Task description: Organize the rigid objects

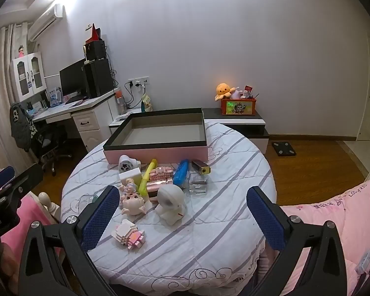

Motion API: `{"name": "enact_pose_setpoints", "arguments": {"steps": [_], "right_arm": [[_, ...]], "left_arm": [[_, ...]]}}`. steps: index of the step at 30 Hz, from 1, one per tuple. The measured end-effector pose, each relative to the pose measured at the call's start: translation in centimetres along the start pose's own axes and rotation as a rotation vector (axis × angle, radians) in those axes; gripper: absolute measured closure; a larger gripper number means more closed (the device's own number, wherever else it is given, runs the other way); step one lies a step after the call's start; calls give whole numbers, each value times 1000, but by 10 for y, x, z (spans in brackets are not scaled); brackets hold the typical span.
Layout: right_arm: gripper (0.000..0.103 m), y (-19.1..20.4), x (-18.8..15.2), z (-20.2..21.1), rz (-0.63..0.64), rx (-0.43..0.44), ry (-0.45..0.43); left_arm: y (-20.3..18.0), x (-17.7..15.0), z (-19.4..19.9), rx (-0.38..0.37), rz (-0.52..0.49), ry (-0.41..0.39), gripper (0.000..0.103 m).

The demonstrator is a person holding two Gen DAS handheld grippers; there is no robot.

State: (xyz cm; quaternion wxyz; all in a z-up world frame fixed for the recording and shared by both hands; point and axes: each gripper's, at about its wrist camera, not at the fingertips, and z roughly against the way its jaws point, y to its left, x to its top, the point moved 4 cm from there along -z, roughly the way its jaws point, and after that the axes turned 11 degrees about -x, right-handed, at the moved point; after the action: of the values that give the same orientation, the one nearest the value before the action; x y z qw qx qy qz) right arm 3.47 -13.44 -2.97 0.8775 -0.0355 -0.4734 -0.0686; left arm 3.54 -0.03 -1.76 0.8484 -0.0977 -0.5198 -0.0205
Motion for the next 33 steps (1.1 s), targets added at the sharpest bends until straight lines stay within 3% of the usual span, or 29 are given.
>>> {"name": "enact_pose_setpoints", "arguments": {"steps": [5, 33], "right_arm": [[0, 0, 1, 3, 1, -3, -11], [0, 6, 8, 14, 10, -2, -61]], "left_arm": [[0, -4, 2, 1, -1, -35, 0], [-5, 11, 8, -22, 5, -47, 0]]}}
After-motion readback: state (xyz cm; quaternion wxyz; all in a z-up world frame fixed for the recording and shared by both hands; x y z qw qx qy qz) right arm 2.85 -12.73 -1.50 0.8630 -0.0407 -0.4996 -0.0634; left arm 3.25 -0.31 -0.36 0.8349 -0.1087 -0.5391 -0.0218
